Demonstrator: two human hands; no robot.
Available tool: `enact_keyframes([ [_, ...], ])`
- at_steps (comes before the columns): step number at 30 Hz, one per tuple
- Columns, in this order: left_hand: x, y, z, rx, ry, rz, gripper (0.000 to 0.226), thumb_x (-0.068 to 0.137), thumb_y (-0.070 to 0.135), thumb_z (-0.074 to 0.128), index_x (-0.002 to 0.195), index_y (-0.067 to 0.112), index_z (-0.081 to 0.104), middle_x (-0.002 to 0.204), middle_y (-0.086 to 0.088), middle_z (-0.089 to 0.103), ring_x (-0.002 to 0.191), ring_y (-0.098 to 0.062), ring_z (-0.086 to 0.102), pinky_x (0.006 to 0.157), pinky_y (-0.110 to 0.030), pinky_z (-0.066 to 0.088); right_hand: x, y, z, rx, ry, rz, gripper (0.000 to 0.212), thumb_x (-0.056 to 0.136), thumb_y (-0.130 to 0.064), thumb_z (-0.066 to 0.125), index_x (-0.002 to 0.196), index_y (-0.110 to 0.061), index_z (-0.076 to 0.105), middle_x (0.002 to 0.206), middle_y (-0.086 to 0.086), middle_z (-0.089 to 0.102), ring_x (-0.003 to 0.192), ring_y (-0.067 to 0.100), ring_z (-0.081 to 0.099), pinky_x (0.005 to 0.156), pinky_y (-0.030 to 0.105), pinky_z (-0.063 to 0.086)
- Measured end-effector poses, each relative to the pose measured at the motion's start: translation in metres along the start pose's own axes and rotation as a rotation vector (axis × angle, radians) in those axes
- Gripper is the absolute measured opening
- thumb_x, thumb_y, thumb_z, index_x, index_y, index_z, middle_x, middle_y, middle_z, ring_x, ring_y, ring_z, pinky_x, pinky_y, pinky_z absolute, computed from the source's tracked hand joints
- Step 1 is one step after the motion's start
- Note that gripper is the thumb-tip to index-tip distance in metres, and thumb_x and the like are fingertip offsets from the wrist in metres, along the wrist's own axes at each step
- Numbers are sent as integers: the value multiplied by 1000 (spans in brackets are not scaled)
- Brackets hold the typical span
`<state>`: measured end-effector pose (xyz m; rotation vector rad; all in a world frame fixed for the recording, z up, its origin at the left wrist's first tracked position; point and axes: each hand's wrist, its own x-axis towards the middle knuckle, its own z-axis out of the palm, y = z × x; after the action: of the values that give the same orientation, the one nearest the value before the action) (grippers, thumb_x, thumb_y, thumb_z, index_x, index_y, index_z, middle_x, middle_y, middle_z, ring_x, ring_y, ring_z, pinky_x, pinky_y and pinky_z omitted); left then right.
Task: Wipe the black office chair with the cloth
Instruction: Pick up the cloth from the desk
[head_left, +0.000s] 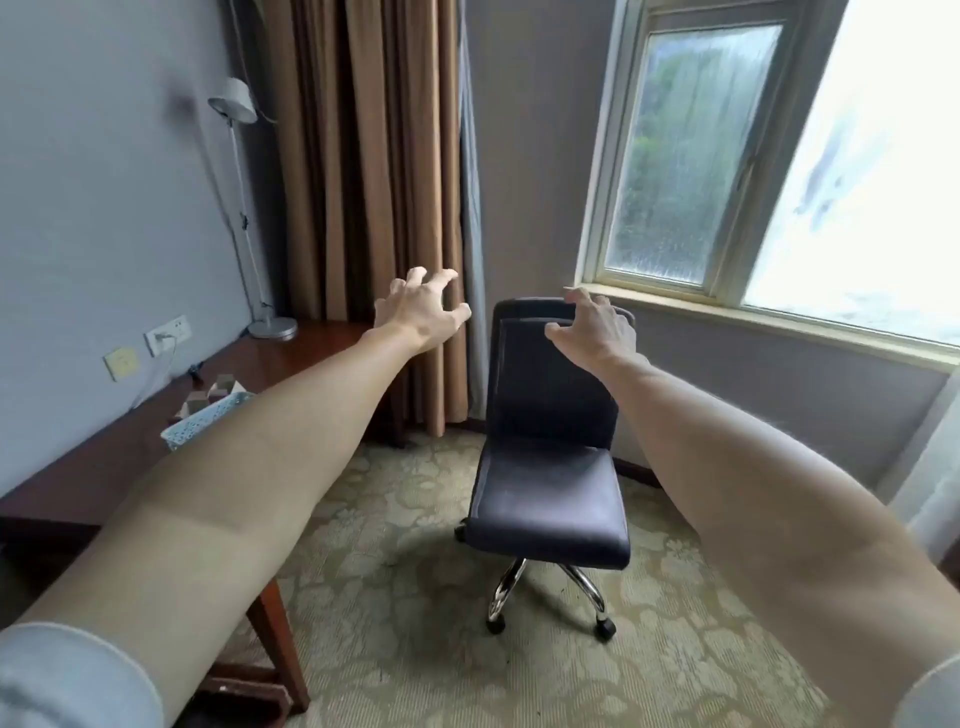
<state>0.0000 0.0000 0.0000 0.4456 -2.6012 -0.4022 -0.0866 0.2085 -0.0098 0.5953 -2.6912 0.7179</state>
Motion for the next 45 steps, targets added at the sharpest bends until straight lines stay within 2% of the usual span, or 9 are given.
enact_keyframes([
  [4, 9, -44, 1, 44, 7, -54, 54, 90, 52, 48, 141, 36, 40, 154, -7, 31, 136, -30, 33, 105, -51, 36, 19, -34, 31, -42, -49, -40, 55, 88, -40, 52, 138, -22, 39, 133, 14, 48, 112, 38, 55, 83, 39, 41],
  [11, 31, -112, 3, 61, 45, -92, 56, 90, 51, 49, 142, 35, 39, 153, -5, 32, 136, -29, 34, 104, -53, 38, 55, -99, 95, -23, -137, -123, 53, 87, -34, 53, 137, -22, 38, 127, 14, 47, 105, 37, 56, 78, 38, 41],
  [16, 35, -166, 9, 92, 29, -225, 55, 89, 51, 50, 141, 36, 39, 153, -5, 30, 136, -31, 32, 106, -54, 34, 75, -136, 136, 36, -190, -179, 57, 86, -36, 55, 139, -28, 36, 129, 10, 44, 102, 33, 57, 72, 35, 39],
  [23, 42, -215, 20, 105, 32, -365, 53, 88, 52, 51, 138, 39, 41, 153, -6, 29, 135, -33, 32, 105, -56, 35, 102, -166, 190, 42, -274, -253, 59, 85, -39, 57, 140, -31, 37, 132, 9, 42, 105, 33, 57, 75, 34, 39],
  [26, 49, -227, 28, 138, 51, -432, 51, 87, 53, 49, 136, 40, 41, 146, -4, 36, 128, -33, 39, 99, -53, 41, 120, -169, 216, 53, -295, -310, 58, 85, -39, 57, 139, -30, 37, 132, 9, 43, 103, 32, 58, 74, 34, 39],
  [29, 56, -236, 44, 154, 60, -523, 53, 88, 54, 50, 138, 40, 39, 147, -6, 36, 130, -34, 39, 100, -53, 41, 141, -166, 238, 66, -325, -355, 60, 84, -41, 59, 139, -30, 38, 131, 9, 43, 106, 34, 58, 78, 34, 38],
  [33, 64, -242, 64, 131, 50, -616, 54, 86, 53, 52, 137, 39, 40, 148, -6, 32, 131, -34, 38, 104, -56, 36, 170, -165, 261, 93, -381, -430, 58, 86, -40, 57, 140, -29, 37, 133, 9, 43, 106, 34, 58, 77, 34, 38],
  [41, 55, -252, 79, 219, 40, -772, 50, 90, 50, 55, 137, 37, 42, 143, -7, 35, 134, -33, 31, 108, -51, 30, 188, -179, 309, 121, -532, -579, 64, 85, -42, 60, 142, -28, 35, 135, 9, 38, 103, 33, 60, 78, 35, 44],
  [45, 39, -268, 83, 233, 34, -865, 57, 91, 50, 55, 143, 40, 35, 153, -7, 25, 140, -32, 22, 112, -58, 22, 182, -199, 339, 147, -570, -651, 65, 84, -46, 60, 141, -28, 35, 137, 10, 34, 103, 31, 59, 80, 38, 50],
])
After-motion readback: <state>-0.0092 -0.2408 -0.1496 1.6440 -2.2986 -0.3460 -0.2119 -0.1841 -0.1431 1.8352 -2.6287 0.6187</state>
